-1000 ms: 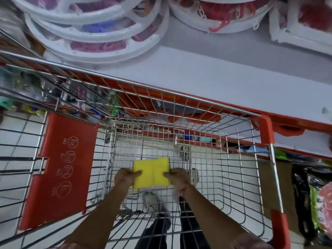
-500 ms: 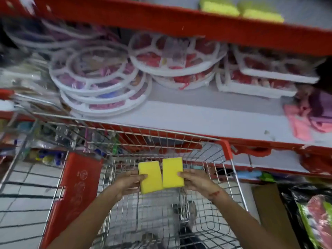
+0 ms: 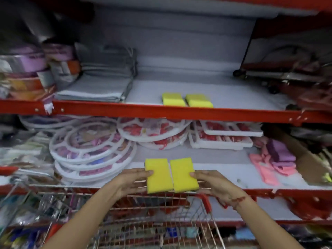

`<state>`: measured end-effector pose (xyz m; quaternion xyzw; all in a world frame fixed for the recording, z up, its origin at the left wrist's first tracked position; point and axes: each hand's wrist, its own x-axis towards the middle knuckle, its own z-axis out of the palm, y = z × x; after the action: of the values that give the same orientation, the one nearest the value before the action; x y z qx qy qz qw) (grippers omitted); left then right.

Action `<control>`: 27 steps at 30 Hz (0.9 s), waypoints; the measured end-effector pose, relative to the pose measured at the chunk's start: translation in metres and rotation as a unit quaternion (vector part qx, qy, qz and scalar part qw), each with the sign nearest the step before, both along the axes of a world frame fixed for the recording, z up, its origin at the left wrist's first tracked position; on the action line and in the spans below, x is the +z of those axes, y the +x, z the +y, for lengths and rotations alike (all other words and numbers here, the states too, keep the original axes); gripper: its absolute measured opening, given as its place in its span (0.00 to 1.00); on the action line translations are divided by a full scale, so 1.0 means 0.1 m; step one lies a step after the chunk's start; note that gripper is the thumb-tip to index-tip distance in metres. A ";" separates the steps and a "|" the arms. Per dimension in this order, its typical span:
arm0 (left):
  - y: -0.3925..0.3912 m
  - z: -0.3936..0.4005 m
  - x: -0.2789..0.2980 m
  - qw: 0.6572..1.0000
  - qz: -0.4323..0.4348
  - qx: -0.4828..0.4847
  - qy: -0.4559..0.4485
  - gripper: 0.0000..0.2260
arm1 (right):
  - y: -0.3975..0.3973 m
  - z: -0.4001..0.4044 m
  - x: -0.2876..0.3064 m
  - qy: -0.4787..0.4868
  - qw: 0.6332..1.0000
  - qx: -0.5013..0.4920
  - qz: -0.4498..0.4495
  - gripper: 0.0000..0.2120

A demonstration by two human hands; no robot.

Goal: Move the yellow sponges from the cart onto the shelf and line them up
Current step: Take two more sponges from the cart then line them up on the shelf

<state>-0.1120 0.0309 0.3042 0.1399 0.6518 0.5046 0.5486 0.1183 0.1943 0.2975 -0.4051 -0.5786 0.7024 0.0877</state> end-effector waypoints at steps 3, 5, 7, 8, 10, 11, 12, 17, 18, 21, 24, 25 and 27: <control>0.04 0.28 0.37 0.999 0.022 -0.014 0.027 0.13 | 0.10 0.26 0.42 0.028 0.999 0.001 0.025 0.14; 0.07 0.44 0.56 0.999 0.029 -0.018 0.042 0.13 | 0.14 0.42 0.62 0.045 0.998 0.001 0.034 0.13; 0.12 0.66 0.77 0.997 0.044 -0.025 0.065 0.16 | 0.22 0.62 0.86 0.068 0.996 -0.006 0.051 0.10; 0.15 0.77 0.88 0.996 0.049 -0.029 0.075 0.17 | 0.26 0.73 0.97 0.079 0.995 -0.011 0.058 0.09; 0.21 0.99 1.12 0.993 0.064 -0.037 0.095 0.19 | 0.31 0.93 1.21 0.101 0.992 -0.019 0.070 0.09; 0.24 1.11 1.24 0.991 0.075 -0.043 0.106 0.18 | 0.34 1.03 1.32 0.111 0.991 -0.023 0.077 0.09; 0.28 1.22 1.36 0.989 0.084 -0.048 0.116 0.17 | 0.38 1.13 1.42 0.117 0.989 -0.029 0.083 0.09; 0.44 1.85 1.84 0.979 0.110 -0.051 0.166 0.11 | 0.53 1.63 1.84 0.153 0.982 -0.068 0.086 0.10; 0.48 1.98 1.90 0.977 0.120 -0.046 0.170 0.10 | 0.55 1.74 1.89 0.161 0.981 -0.077 0.082 0.10; 0.58 2.42 2.02 0.971 0.170 -0.026 0.164 0.16 | 0.60 2.11 2.00 0.194 0.972 -0.113 0.063 0.11; 0.68 2.76 2.05 0.966 0.221 -0.031 0.129 0.28 | 0.59 2.47 1.98 0.213 0.966 -0.142 0.035 0.15; 0.72 2.86 2.04 0.964 0.233 -0.037 0.120 0.30 | 0.59 2.58 1.96 0.215 0.965 -0.149 0.023 0.17; 0.78 2.98 2.01 0.959 0.263 -0.047 0.096 0.32 | 0.56 2.69 1.93 0.222 0.962 -0.156 -0.006 0.19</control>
<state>-0.0337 0.3291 0.5050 0.3508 0.7142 0.4836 0.3647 0.1743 0.4633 0.4907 -0.4650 -0.6502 0.5313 0.2805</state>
